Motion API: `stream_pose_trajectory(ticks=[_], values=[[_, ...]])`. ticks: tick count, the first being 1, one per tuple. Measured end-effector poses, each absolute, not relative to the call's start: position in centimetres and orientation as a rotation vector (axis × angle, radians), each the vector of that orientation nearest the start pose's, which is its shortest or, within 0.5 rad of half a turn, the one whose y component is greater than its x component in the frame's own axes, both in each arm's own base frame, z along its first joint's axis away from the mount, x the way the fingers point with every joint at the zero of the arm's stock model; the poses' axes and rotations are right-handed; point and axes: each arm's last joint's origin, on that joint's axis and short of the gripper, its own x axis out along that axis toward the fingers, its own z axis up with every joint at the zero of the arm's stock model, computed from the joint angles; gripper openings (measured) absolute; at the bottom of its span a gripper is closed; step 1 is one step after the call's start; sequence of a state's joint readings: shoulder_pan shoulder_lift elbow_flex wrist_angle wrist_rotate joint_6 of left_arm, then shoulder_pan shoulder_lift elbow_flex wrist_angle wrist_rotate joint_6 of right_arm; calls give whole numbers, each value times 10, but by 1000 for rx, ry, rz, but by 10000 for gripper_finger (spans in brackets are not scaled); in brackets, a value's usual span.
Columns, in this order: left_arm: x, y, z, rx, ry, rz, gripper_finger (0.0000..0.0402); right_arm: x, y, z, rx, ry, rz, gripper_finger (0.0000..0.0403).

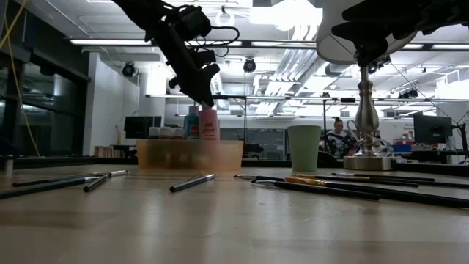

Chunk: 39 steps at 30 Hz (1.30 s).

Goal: Pick & Place Paint Supplies
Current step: Put the large pink paint bottle into the orange bin, then put the gold paint brush into the green cup

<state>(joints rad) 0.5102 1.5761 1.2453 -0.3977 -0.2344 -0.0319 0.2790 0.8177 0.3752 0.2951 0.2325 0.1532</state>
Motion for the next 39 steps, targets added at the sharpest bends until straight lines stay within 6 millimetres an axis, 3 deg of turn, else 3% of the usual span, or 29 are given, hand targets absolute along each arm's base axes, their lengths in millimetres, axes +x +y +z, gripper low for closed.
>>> stream_pose_trajectory(ticks=[21, 32, 39], values=[[298, 174, 282, -106, 722, 709, 146, 176, 44, 231, 115, 146, 36, 152], [298, 174, 282, -74, 736, 683, 243, 176, 44, 231, 116, 146, 35, 152], [281, 162, 314, -21, 649, 675, 246, 176, 44, 231, 115, 146, 35, 152]])
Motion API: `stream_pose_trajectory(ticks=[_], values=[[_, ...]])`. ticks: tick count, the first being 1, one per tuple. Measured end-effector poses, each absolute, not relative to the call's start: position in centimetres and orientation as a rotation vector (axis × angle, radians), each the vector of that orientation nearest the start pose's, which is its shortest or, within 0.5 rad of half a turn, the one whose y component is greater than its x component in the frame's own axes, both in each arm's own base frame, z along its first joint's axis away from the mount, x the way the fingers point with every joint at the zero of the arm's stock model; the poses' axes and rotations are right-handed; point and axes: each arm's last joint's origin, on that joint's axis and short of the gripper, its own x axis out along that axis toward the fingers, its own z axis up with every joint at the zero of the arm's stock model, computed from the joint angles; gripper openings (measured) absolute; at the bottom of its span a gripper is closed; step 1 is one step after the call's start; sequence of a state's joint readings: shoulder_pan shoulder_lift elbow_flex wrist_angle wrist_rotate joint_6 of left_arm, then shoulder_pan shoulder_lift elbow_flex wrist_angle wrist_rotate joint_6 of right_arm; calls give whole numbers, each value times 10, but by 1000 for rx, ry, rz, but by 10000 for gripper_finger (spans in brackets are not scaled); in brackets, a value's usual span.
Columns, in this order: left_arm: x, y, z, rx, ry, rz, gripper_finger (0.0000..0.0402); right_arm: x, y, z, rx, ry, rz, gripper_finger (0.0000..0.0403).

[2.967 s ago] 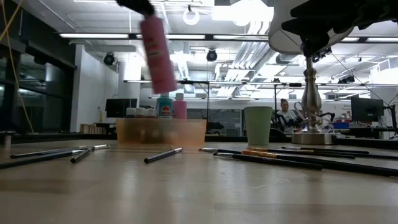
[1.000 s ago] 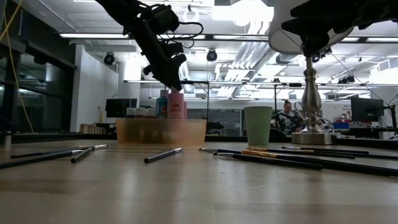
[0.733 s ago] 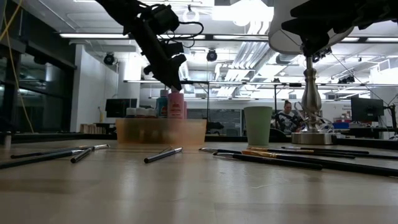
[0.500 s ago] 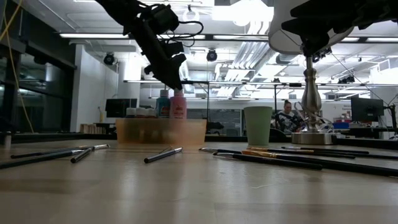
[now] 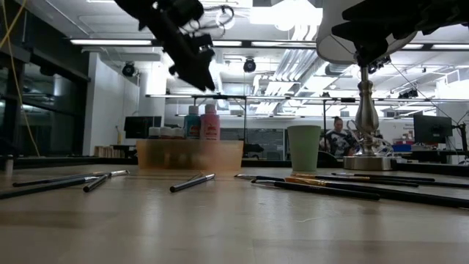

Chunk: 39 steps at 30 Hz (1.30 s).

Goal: Pick & Place Paint Supplies
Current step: Put the gold paint brush into the green cup

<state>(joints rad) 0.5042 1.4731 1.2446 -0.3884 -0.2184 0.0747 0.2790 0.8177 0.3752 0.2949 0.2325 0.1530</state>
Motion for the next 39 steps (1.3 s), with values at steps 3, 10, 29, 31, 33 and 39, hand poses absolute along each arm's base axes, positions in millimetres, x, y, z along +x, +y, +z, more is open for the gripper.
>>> stream_pose_trajectory(ticks=[3, 10, 29, 31, 33, 39], values=[[270, 147, 331, -9, 622, 654, 246, 176, 44, 231, 115, 146, 36, 152], [240, 101, 344, -107, 731, 581, 246, 176, 44, 231, 116, 146, 36, 152], [209, 27, 271, -551, 1131, 742, 246, 176, 44, 231, 115, 146, 36, 152], [209, 22, 260, -576, 1122, 761, 246, 176, 44, 231, 115, 146, 35, 152], [210, 16, 248, -591, 1100, 770, 246, 176, 44, 231, 115, 146, 35, 152], [210, 3, 227, -667, 1058, 782, 246, 176, 44, 231, 115, 146, 36, 152]])
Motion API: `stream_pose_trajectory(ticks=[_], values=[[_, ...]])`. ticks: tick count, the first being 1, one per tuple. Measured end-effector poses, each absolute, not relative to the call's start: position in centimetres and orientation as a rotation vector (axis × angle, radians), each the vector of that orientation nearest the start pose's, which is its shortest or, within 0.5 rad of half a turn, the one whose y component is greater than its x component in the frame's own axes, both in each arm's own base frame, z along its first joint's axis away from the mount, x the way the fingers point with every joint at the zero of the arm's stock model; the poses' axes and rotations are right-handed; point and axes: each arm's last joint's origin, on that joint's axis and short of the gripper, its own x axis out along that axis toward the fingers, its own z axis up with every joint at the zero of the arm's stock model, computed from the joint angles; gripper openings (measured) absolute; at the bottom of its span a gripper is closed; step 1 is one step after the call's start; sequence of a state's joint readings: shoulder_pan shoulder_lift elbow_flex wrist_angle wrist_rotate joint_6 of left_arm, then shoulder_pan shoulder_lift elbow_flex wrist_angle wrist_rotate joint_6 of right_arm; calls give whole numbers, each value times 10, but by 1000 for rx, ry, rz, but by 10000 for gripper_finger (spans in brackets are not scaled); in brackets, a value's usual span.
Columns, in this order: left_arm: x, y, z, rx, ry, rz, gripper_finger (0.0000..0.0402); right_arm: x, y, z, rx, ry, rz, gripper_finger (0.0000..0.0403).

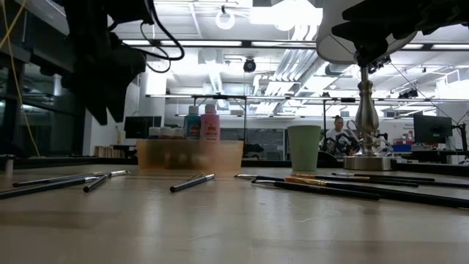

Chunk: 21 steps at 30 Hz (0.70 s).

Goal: Pick & Place Paint Supplies
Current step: Put the gold paint brush into the green cup

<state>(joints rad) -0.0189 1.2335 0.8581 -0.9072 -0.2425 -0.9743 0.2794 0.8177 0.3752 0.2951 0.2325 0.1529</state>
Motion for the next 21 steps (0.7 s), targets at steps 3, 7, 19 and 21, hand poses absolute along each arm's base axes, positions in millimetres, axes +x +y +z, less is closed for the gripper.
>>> stream_pose_trajectory(ticks=[3, 7, 19, 21], values=[[209, -3, 224, -713, 1030, 834, 246, 176, 44, 231, 115, 146, 36, 152], [206, -9, 220, -782, 1001, 891, 246, 176, 44, 231, 116, 146, 35, 152], [215, 5, 196, -892, 1123, 959, 246, 176, 44, 231, 115, 145, 36, 152], [217, 8, 192, -906, 1151, 955, 246, 176, 44, 231, 116, 146, 35, 152]])
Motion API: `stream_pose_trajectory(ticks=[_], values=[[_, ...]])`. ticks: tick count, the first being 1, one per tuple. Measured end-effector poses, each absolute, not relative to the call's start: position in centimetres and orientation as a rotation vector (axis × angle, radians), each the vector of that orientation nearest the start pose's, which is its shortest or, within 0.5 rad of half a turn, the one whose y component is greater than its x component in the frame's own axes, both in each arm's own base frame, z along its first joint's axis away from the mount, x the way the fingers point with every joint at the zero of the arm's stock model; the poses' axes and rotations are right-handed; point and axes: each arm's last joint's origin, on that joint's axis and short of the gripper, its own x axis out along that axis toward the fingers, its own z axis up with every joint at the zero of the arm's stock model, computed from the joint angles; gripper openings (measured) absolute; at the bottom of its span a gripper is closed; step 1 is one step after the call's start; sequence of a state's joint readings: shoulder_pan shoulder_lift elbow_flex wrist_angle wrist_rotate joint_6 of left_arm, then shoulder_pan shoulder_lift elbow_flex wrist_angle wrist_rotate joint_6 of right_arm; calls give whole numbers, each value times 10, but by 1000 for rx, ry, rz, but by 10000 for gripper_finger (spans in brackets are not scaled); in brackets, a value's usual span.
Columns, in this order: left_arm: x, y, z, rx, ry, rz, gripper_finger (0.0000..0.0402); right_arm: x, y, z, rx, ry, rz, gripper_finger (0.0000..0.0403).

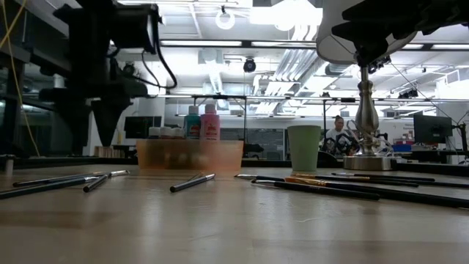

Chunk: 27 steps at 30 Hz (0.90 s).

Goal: Pick & Place Paint Supplies
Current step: Put the gold paint brush into the green cup

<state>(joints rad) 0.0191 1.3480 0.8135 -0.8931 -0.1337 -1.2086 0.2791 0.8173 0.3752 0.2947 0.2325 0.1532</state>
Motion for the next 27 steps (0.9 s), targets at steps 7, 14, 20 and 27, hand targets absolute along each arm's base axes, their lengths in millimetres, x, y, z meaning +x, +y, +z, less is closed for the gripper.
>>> stream_pose_trajectory(ticks=[7, 14, 20, 27], values=[[234, 14, 179, -939, 1146, 887, 246, 176, 44, 231, 116, 146, 36, 152], [238, 18, 169, -961, 1168, 936, 246, 176, 44, 231, 116, 146, 36, 152], [241, 26, 161, -994, 1187, 973, 246, 176, 44, 231, 116, 146, 36, 152], [241, 29, 157, -1019, 1208, 987, 246, 176, 44, 231, 116, 145, 35, 152]])
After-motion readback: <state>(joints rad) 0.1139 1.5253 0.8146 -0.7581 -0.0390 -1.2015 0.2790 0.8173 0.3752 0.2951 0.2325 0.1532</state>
